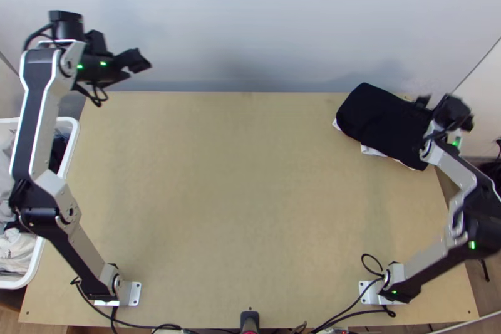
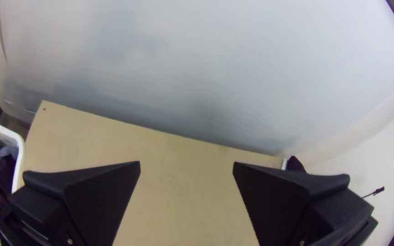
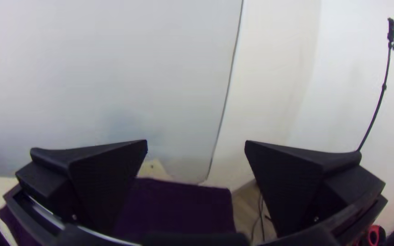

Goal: Fold the t-shirt

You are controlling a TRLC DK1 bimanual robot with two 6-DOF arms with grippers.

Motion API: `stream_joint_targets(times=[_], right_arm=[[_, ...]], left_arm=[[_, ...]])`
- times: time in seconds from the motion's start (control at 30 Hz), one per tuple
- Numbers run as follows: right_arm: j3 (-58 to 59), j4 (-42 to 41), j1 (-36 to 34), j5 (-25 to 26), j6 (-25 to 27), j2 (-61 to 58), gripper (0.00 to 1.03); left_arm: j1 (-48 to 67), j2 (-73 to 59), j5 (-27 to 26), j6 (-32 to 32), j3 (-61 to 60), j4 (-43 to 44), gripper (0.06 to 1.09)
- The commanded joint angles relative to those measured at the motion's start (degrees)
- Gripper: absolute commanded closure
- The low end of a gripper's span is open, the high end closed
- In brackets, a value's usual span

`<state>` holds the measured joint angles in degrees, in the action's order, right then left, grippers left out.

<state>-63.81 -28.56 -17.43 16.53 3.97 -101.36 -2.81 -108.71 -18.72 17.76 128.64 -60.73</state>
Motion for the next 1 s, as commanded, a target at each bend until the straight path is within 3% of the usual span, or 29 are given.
stream_joint_targets(times=[0.0, 0.07, 0.13, 0.2, 0.37, 0.43, 0.57, 0.67, 0.8, 0.97], right_arm=[[0.27, 0.17, 3.19, -0.10, 1.04, 17.60, 0.04], [0.44, -0.27, 3.28, -0.19, -1.24, 21.56, 0.04], [0.62, -0.18, 3.02, -1.15, -6.69, 25.34, 0.04], [1.85, -0.01, 2.67, -7.66, -8.36, 29.99, 0.04], [4.92, -0.54, 3.10, -14.43, -11.61, 41.60, 0.04], [6.68, -0.62, 3.10, -17.33, -12.05, 45.73, 0.04], [13.98, -0.80, 3.19, -22.34, -12.76, 54.52, 0.04], [22.24, -1.85, 3.72, -25.85, -12.84, 62.43, 0.04], [31.91, -2.03, 5.30, -27.17, -14.60, 72.80, 0.04], [42.81, -2.03, 8.29, -27.35, -12.40, 84.40, 0.04]], left_arm=[[-5.80, 4.29, 4.48, -0.71, -1.37, 1.49, 0.10], [-7.30, 6.75, 6.86, -0.62, -4.10, 4.48, 0.10], [-8.00, 9.92, 8.44, -0.97, -7.61, 5.89, 0.10], [-8.53, 14.31, 10.37, -1.24, -13.06, 9.14, 0.10], [-10.29, 28.90, 17.05, -2.29, -32.40, 22.15, 0.10], [-11.25, 35.05, 17.31, -2.91, -40.05, 27.07, 0.10], [-13.36, 46.30, 24.43, -5.19, -53.58, 33.31, 0.10], [-14.42, 55.97, 26.72, -6.95, -63.86, 37.44, 0.10], [-16.18, 67.48, 28.21, -7.65, -75.55, 39.02, 0.11], [-16.97, 84.18, 29.00, -9.94, -91.72, 43.77, 0.11]])
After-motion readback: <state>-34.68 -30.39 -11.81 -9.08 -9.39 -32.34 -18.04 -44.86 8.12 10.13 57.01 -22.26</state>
